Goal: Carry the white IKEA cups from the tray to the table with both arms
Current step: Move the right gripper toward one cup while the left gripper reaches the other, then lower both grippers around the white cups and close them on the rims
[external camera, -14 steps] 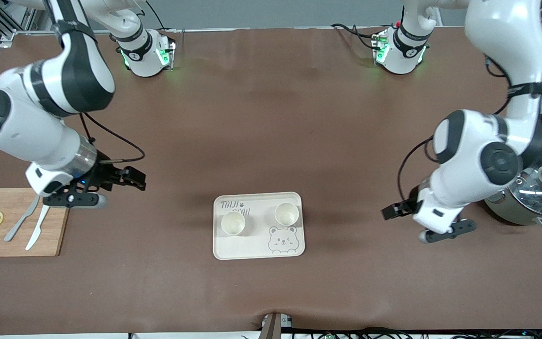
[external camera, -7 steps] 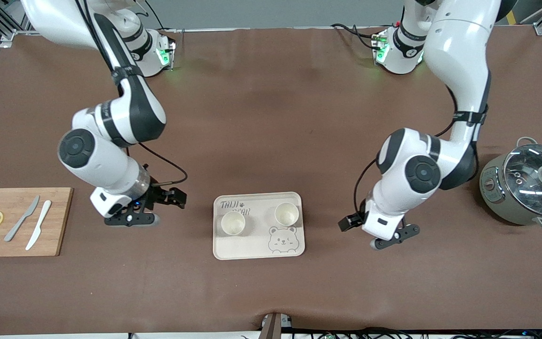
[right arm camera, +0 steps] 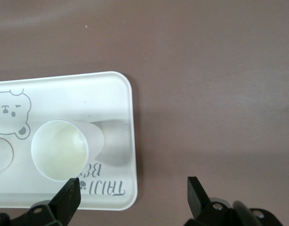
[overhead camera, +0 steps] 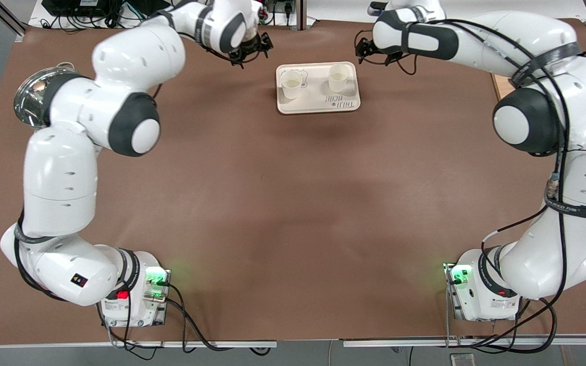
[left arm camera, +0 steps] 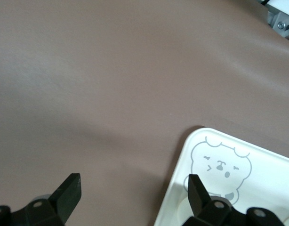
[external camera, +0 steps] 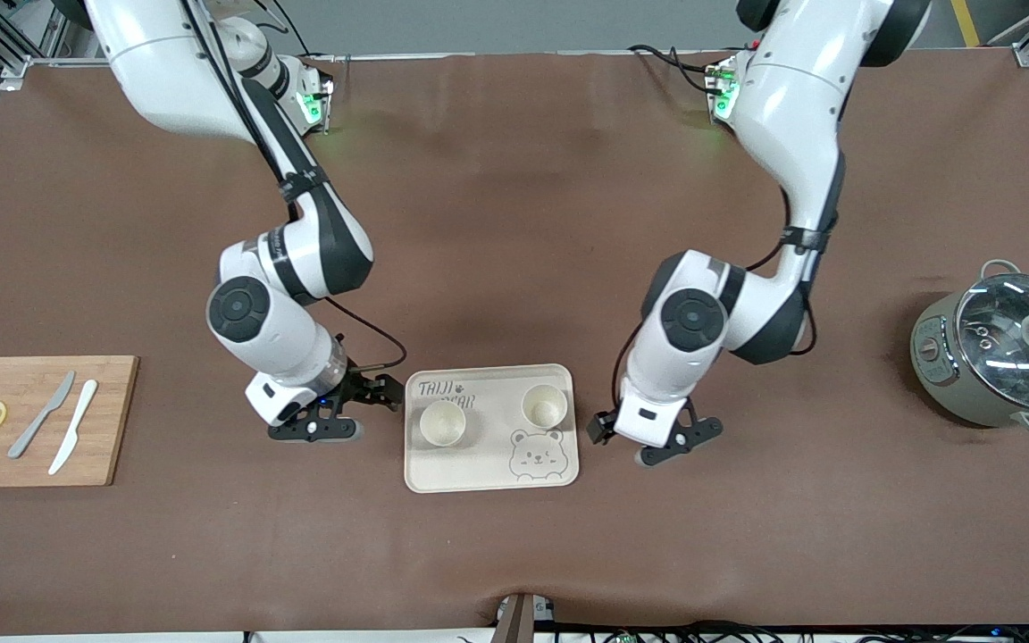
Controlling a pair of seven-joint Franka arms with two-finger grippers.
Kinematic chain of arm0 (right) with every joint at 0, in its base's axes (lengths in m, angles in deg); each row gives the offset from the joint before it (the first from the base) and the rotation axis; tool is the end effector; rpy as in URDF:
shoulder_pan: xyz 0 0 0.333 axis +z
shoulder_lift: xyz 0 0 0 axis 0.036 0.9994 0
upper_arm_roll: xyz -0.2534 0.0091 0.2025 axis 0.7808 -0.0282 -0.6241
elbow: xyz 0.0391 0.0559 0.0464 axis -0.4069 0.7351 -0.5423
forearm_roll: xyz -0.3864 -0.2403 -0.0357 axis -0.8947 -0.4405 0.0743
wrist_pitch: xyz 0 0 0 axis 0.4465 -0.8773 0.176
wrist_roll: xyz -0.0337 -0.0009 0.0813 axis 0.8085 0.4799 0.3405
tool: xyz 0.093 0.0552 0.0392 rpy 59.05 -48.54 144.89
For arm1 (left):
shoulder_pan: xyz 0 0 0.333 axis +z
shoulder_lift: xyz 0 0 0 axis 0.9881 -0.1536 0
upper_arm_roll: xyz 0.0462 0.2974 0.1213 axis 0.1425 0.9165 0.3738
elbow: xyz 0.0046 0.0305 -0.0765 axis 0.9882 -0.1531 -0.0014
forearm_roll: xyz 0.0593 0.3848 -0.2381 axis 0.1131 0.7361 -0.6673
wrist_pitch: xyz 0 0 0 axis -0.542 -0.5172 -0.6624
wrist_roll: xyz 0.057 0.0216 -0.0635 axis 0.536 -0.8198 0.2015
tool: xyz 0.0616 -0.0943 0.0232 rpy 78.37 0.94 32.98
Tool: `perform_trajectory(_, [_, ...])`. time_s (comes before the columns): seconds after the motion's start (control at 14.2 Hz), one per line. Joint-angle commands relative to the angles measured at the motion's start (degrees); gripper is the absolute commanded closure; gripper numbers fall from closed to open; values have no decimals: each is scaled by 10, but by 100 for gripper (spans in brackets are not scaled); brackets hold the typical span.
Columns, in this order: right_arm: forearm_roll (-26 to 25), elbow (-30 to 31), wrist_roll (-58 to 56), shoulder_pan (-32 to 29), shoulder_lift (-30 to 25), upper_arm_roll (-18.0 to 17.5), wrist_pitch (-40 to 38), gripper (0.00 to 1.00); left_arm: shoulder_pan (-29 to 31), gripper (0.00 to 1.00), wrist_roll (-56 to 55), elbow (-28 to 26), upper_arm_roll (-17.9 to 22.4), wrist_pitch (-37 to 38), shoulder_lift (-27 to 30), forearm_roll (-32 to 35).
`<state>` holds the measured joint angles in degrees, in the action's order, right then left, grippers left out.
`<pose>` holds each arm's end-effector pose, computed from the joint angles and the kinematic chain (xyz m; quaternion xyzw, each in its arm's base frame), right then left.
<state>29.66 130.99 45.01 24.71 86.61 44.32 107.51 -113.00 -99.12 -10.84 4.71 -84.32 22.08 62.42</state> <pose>0.7200 0.2990 0.2728 -0.9960 0.0044 -0.0555 0.0695 0.7296 -0.3905 0.2472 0.9730 0.2075 0.0911 0.0432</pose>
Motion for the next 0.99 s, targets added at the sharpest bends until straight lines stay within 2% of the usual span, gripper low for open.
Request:
perform_trajectory(0.0, [5,-40,22,13,33,4,6,0,-35,0,-37,32,25,-13,-29,12])
perform_trajectory(0.28, [5,-45,32,25,60,4,54,0,-69,0,-68,33,37,-15,-34,12])
perform_trajectory(0.71, [3,-85,54,40,103,5,68,0,-111,0,-99,33,50,-21,-54,13])
perform_trajectory(0.92, [2,-85,60,42,122,5,101,0,-118,0,-99,33,54,-23,-63,13])
